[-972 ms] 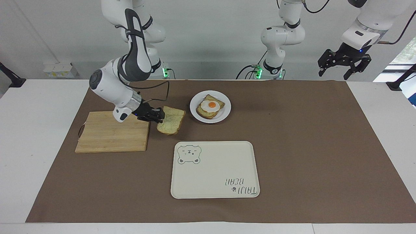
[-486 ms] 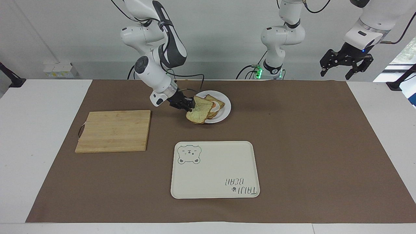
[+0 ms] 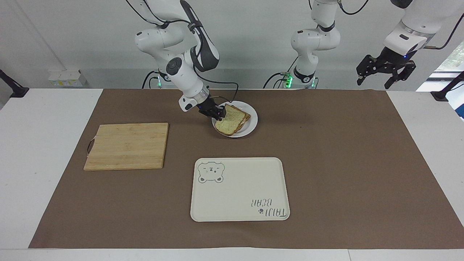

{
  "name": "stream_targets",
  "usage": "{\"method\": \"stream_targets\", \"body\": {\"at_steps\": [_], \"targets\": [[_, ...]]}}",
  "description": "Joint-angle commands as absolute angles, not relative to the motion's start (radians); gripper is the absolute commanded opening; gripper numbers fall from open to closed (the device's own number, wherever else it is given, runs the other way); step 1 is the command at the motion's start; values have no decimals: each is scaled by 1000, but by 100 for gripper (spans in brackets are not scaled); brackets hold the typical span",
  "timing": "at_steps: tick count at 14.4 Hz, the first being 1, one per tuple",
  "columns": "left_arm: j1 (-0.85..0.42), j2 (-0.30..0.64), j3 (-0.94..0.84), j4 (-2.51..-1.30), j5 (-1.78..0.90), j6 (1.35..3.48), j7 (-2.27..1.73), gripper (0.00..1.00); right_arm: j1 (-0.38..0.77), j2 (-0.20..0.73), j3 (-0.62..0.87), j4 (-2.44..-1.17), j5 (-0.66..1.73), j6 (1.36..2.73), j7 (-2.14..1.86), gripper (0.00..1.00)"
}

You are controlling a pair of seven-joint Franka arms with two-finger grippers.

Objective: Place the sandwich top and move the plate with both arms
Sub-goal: 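Carry the bread slice with the right gripper onto the egg toast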

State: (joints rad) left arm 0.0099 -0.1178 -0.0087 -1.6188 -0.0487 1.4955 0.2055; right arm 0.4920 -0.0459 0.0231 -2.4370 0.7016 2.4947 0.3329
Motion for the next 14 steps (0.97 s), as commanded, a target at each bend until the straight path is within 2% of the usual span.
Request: {"method": "stream_targets", "body": {"at_steps": [1,3,4,5,10,14], "targets": [[23,-146,-11,-1655,-66,1509,219,100,540,-37,21,-2444,767,2540,367,0],[26,-146,-8,-1655,-66,1505,251,100,546,-35,21,-2441,769,2536,402,0],[38,-146,-8,-1655,-66,1496,274,100,546,-35,21,-2439,769,2531,414,44],[44,-147,-8,-1655,-66,1488,293,100,542,-34,21,-2436,769,2525,416,99],[72,-153,-8,-1667,-75,1482,347,100,480,-67,6,-2361,752,2416,417,100],[71,-218,-9,-1790,-153,1546,347,100,343,-69,9,-2248,551,2265,402,100]]}}
